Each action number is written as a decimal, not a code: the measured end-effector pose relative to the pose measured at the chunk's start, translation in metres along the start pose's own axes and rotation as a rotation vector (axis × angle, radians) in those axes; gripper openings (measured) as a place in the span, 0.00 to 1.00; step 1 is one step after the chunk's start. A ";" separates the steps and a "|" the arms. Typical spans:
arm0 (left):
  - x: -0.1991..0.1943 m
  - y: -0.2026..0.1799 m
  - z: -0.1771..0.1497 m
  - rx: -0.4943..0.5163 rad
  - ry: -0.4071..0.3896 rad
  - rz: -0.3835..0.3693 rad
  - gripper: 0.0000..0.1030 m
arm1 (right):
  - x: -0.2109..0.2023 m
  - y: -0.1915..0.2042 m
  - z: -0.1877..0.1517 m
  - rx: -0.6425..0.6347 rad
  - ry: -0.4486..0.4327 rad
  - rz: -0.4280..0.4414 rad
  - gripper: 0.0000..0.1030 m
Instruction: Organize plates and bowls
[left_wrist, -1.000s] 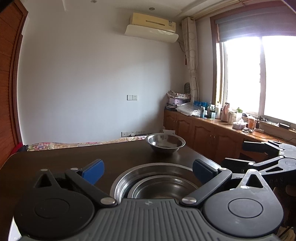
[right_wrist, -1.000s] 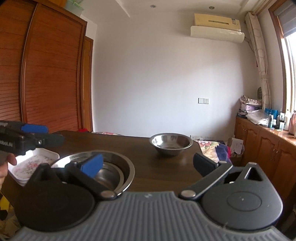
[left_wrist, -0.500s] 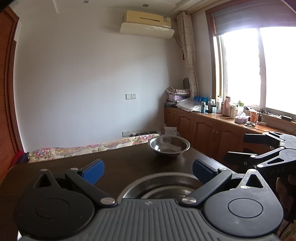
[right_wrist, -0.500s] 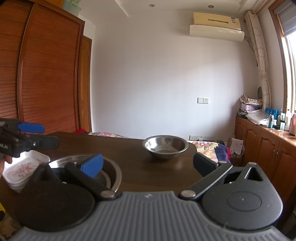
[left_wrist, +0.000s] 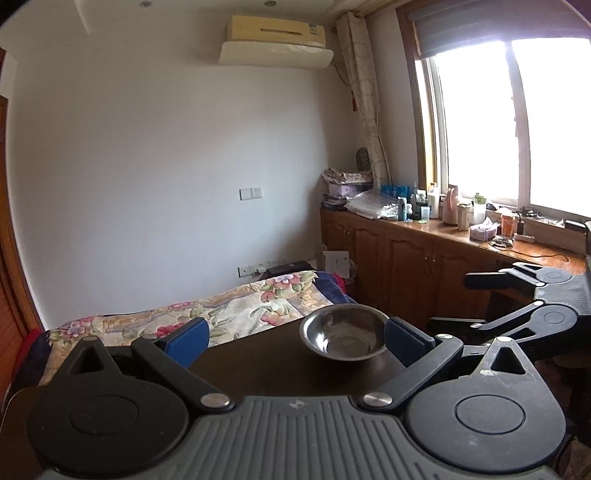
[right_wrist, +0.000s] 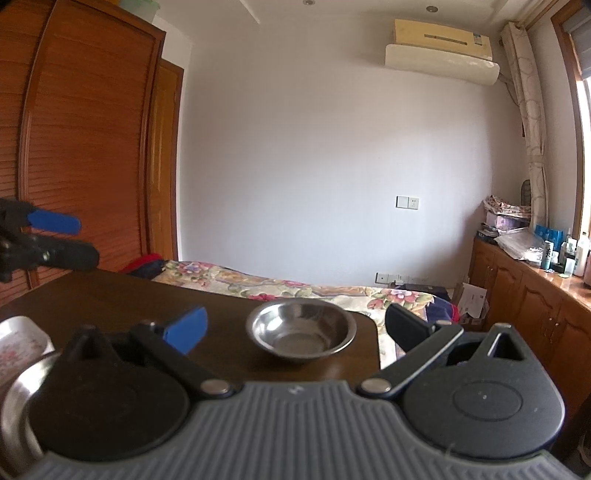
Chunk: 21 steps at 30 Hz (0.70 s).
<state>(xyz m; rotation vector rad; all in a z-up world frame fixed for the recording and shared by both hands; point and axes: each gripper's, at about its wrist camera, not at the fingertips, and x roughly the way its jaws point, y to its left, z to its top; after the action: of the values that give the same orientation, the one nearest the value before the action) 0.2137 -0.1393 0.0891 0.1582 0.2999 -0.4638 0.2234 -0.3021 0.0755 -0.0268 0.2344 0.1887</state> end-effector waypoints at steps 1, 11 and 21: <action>0.007 0.001 0.002 -0.004 0.010 -0.005 1.00 | 0.005 -0.002 0.000 0.002 0.010 0.005 0.92; 0.082 0.008 0.013 0.036 0.114 -0.002 1.00 | 0.059 -0.024 0.001 0.036 0.108 0.006 0.83; 0.161 0.017 0.014 0.042 0.259 -0.044 0.92 | 0.101 -0.041 -0.006 0.080 0.219 0.014 0.70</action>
<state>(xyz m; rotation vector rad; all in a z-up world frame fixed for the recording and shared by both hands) 0.3624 -0.1940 0.0520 0.2536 0.5485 -0.4936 0.3266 -0.3246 0.0463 0.0341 0.4609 0.1900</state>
